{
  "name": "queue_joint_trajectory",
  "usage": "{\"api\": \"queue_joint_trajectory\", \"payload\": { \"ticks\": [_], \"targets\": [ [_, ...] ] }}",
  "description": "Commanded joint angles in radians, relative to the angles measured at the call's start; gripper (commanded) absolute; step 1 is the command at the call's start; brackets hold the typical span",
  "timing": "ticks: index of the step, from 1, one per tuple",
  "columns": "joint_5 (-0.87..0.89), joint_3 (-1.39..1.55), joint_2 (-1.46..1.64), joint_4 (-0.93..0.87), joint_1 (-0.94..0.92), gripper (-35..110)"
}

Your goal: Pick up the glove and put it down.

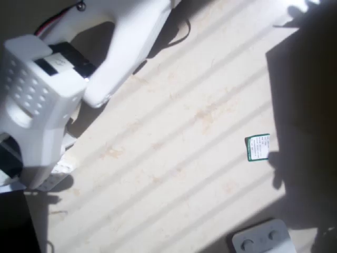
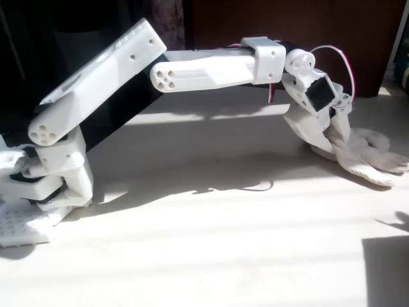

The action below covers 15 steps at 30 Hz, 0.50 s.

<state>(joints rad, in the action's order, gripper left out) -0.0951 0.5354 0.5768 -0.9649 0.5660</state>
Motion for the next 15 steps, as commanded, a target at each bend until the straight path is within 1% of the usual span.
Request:
{"api": "queue_joint_trajectory", "payload": {
  "ticks": [1,11,15],
  "targets": [
    [-0.006,-0.037,0.026,0.0,-0.003,0],
    [-0.006,-0.038,0.187,-0.005,-0.06,0],
    [-0.006,-0.035,0.244,-0.063,-0.109,0]
  ]
}}
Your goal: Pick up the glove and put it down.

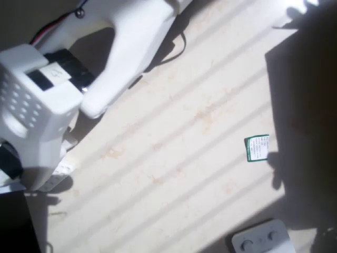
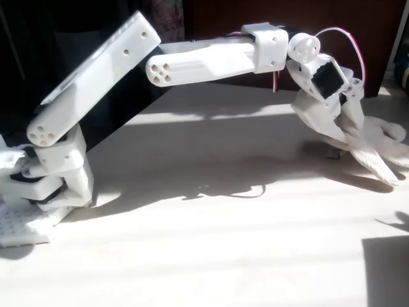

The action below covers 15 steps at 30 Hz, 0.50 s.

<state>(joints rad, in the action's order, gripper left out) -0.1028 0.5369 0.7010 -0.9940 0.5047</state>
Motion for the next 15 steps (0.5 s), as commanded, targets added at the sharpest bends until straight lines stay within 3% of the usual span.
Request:
{"api": "queue_joint_trajectory", "payload": {
  "ticks": [1,15],
  "targets": [
    [0.002,-0.038,0.13,-0.06,-0.066,0],
    [-0.071,-0.028,0.265,-0.268,-0.43,0]
  ]
}}
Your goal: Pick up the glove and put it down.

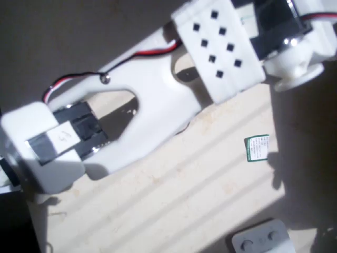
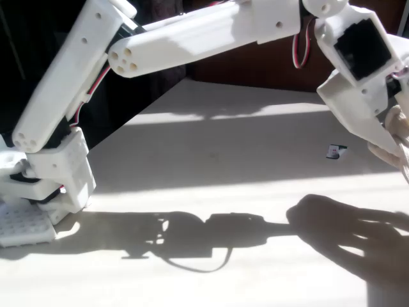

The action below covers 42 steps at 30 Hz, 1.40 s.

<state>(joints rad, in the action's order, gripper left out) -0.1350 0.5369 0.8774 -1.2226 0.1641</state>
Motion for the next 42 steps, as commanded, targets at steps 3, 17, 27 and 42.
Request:
{"api": "queue_joint_trajectory", "payload": {
  "ticks": [3,17,27,42],
  "targets": [
    [-0.075,-0.028,0.087,-0.097,-0.184,0],
    [-0.084,-0.025,0.017,-0.144,-0.545,0],
    [-0.084,-0.025,-0.124,-0.144,-0.561,0],
    [-0.081,-0.025,-0.216,-0.146,-0.532,0]
  ]
}}
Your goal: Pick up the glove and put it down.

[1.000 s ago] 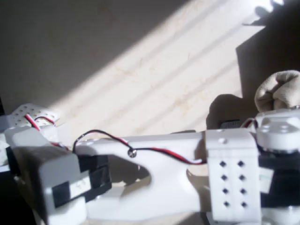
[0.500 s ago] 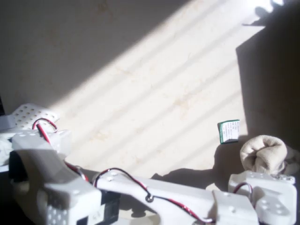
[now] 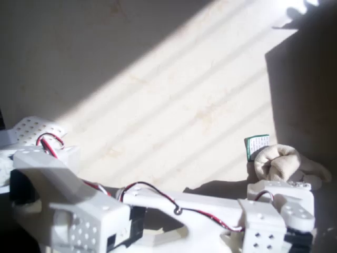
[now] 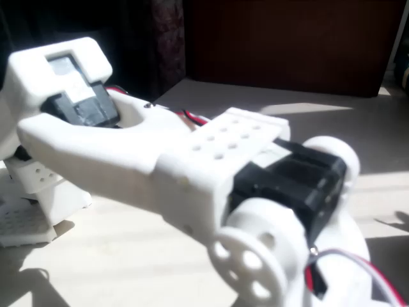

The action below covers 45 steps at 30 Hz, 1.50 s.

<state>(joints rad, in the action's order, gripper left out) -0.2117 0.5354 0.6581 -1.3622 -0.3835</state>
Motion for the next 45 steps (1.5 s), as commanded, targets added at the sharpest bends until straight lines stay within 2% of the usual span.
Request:
{"api": "queue_joint_trajectory", "payload": {
  "ticks": [1,20,23,32,45],
  "targets": [
    [-0.005,-0.023,0.003,-0.006,0.018,0],
    [-0.006,-0.035,0.012,-0.048,0.034,1],
    [-0.006,-0.037,0.029,-0.054,0.04,6],
    [-0.006,-0.037,0.043,-0.13,0.043,32],
    [-0.005,-0.037,0.242,-0.198,0.078,34]
  ]
}}
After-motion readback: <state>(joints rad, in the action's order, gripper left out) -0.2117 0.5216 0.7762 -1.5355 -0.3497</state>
